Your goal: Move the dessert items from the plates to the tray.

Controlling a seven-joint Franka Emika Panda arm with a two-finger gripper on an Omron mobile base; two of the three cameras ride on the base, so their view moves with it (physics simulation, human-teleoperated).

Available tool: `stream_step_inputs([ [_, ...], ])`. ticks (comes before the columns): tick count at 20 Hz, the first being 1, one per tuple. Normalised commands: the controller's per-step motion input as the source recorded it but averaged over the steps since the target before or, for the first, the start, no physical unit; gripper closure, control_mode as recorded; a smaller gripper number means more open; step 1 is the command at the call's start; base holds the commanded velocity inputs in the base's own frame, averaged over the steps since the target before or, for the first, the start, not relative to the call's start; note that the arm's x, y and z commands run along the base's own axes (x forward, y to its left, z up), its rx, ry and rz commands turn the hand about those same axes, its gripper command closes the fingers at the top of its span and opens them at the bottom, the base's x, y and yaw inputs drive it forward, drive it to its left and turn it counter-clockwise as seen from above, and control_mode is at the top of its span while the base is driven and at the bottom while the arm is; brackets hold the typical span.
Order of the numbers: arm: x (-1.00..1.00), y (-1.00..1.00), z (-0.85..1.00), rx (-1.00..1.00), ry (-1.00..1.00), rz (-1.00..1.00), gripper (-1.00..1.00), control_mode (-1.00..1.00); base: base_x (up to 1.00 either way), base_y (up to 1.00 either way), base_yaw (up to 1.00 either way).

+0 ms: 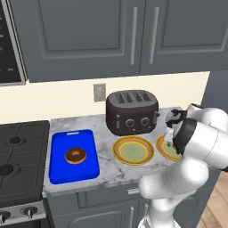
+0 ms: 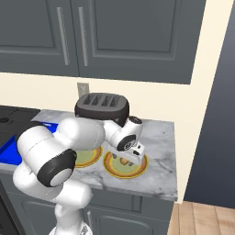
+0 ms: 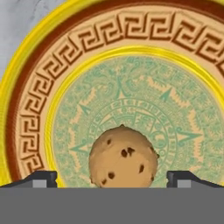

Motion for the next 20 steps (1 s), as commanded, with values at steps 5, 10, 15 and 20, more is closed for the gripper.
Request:
stream_step_inputs([
  [5, 0.00, 0.00, 0.00, 0.00, 0.00, 0.00, -1.00, -1.00, 0.00, 0.00, 0.00],
  [10, 0.22, -0.04, -0.05, 0.00, -0.02, 0.00, -1.00, -1.00, 0.00, 0.00, 0.00],
  [15, 0.04, 0.00, 0.00, 0.00, 0.00, 0.00, -1.00, -1.00, 0.00, 0.00, 0.00],
  [20, 0.00, -0.01, 0.00, 0.00, 0.00, 0.00, -1.00, -1.00, 0.00, 0.00, 0.00],
])
